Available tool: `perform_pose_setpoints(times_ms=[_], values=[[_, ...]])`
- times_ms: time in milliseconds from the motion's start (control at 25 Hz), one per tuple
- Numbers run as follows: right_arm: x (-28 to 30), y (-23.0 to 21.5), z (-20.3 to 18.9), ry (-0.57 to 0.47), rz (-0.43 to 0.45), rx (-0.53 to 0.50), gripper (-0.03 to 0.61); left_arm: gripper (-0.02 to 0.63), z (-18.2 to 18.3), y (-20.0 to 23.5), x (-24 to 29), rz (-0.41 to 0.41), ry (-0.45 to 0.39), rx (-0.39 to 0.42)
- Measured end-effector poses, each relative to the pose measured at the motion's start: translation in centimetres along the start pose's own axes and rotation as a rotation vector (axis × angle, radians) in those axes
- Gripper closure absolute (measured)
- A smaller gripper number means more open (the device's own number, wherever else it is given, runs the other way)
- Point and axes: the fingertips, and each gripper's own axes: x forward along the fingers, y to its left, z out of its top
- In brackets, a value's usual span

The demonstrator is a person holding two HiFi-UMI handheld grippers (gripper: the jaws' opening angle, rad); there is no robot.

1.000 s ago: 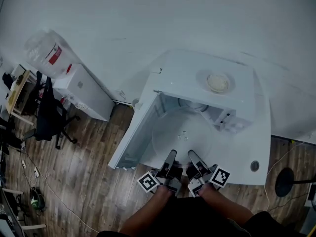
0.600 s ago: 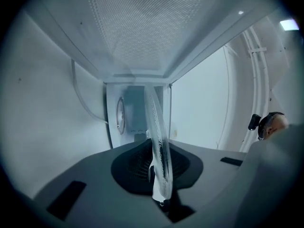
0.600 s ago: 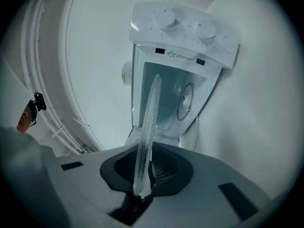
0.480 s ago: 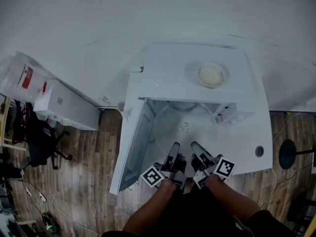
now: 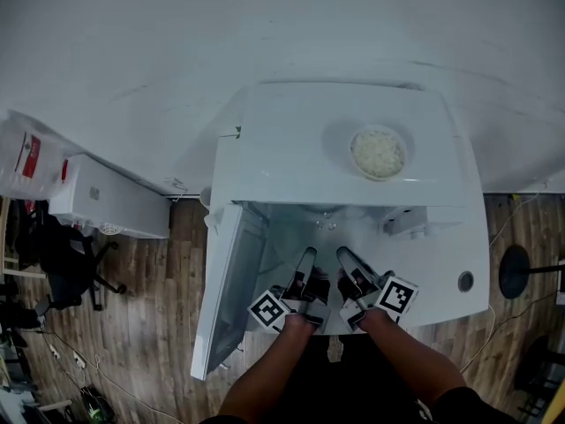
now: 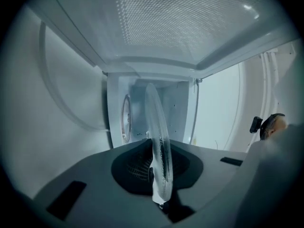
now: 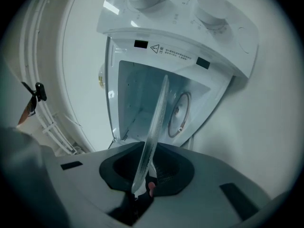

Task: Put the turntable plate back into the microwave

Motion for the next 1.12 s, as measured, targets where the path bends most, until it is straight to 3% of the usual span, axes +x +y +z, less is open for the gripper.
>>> perform_pose_setpoints(times_ms=[120, 240, 360, 560, 800, 1120], values=[[0.6, -1.6, 1.1, 0.020, -0.050, -0.117, 0.494, 0.566, 0.4, 0.6, 1.7, -0.004, 0.013, 0.008], [1.7, -2.1, 2.0, 0.018, -0.063, -0.161, 0.485, 0.565, 1.0, 1.3, 3.1, -0.002, 0.026, 0.042], [2.6, -2.9, 2.8, 0.000, -0.065, -0.158, 0.482, 0.565, 1.5, 1.7, 4.5, -0.002, 0.033, 0.064], [3.9, -4.2, 3.6, -0.017, -0.073, -0.166, 0.482, 0.565, 2.3, 2.7, 5.7, 0.010, 0.012, 0.032], [4.9, -4.5, 4.3, 0.000, -0.108, -0.233, 0.466, 0.565, 2.8, 3.2, 6.7, 0.005, -0.005, 0.017], [5.8, -4.6, 4.1, 0.039, -0.091, -0.209, 0.430, 0.566, 3.7, 3.5, 8.7, 0.004, -0.015, 0.030]])
